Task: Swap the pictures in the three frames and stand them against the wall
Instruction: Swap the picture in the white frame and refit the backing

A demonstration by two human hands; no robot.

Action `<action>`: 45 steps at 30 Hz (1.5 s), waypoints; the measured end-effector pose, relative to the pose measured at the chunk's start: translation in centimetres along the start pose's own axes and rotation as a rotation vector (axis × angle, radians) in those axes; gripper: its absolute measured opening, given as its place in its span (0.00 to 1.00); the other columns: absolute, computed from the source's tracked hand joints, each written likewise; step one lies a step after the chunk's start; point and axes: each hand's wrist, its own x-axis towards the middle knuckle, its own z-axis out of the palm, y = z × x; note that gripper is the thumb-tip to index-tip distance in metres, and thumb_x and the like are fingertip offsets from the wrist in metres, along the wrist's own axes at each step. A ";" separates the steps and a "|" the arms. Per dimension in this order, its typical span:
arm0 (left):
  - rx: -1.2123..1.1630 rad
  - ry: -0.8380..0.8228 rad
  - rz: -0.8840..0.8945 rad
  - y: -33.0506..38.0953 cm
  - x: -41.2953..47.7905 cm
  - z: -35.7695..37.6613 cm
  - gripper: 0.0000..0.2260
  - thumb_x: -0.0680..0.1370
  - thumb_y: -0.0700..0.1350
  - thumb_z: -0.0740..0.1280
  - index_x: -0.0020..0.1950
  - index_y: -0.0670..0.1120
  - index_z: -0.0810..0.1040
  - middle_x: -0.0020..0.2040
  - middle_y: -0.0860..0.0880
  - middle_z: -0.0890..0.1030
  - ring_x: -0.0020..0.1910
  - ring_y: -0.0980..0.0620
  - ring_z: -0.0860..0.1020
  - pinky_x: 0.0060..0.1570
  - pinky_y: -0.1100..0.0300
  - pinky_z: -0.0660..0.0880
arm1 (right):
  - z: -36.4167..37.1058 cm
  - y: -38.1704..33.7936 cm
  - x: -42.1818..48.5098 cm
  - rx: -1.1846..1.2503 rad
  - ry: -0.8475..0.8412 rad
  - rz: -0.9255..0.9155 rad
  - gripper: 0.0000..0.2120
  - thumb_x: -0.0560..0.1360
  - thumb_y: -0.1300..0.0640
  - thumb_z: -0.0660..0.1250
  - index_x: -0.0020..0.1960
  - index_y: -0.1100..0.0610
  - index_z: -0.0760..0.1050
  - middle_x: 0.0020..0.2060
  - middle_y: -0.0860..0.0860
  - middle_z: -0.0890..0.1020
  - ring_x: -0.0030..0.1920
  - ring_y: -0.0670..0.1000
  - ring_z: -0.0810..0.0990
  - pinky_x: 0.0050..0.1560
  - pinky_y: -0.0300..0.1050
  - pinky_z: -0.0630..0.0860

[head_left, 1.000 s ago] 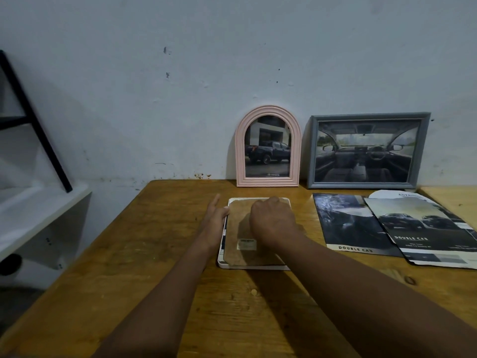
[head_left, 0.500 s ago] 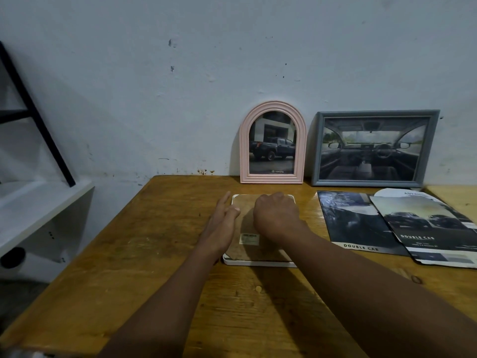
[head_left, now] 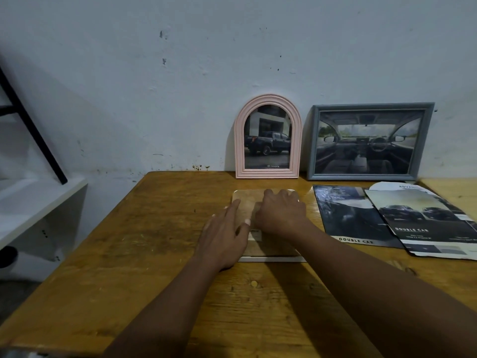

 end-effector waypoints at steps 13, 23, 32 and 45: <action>-0.102 -0.090 -0.067 0.2 -0.1 -0.7 0.34 0.77 0.72 0.50 0.81 0.60 0.55 0.81 0.52 0.61 0.80 0.44 0.59 0.74 0.38 0.62 | 1.3 4.5 0.0 0.394 0.263 0.036 0.18 0.77 0.49 0.62 0.62 0.58 0.75 0.59 0.58 0.77 0.60 0.58 0.74 0.58 0.54 0.75; 0.330 -0.026 0.061 2.8 1.9 -2.1 0.24 0.84 0.56 0.55 0.77 0.46 0.65 0.69 0.43 0.77 0.63 0.44 0.76 0.60 0.48 0.75 | 3.4 4.5 -0.6 0.110 0.288 -0.106 0.22 0.78 0.45 0.52 0.64 0.57 0.71 0.62 0.59 0.73 0.60 0.58 0.70 0.59 0.55 0.72; 0.538 -0.264 0.034 2.1 3.4 0.0 0.35 0.81 0.68 0.41 0.83 0.53 0.38 0.83 0.44 0.45 0.82 0.42 0.41 0.77 0.44 0.41 | 3.4 5.2 0.3 0.005 0.231 -0.200 0.23 0.78 0.42 0.52 0.67 0.54 0.67 0.64 0.58 0.71 0.62 0.58 0.68 0.58 0.53 0.71; 0.399 -0.220 0.051 2.4 4.9 1.1 0.32 0.85 0.61 0.43 0.83 0.47 0.37 0.84 0.46 0.43 0.82 0.49 0.41 0.77 0.51 0.40 | 4.2 5.5 0.7 0.124 0.213 -0.264 0.27 0.77 0.38 0.41 0.64 0.51 0.67 0.66 0.55 0.72 0.69 0.55 0.67 0.67 0.59 0.67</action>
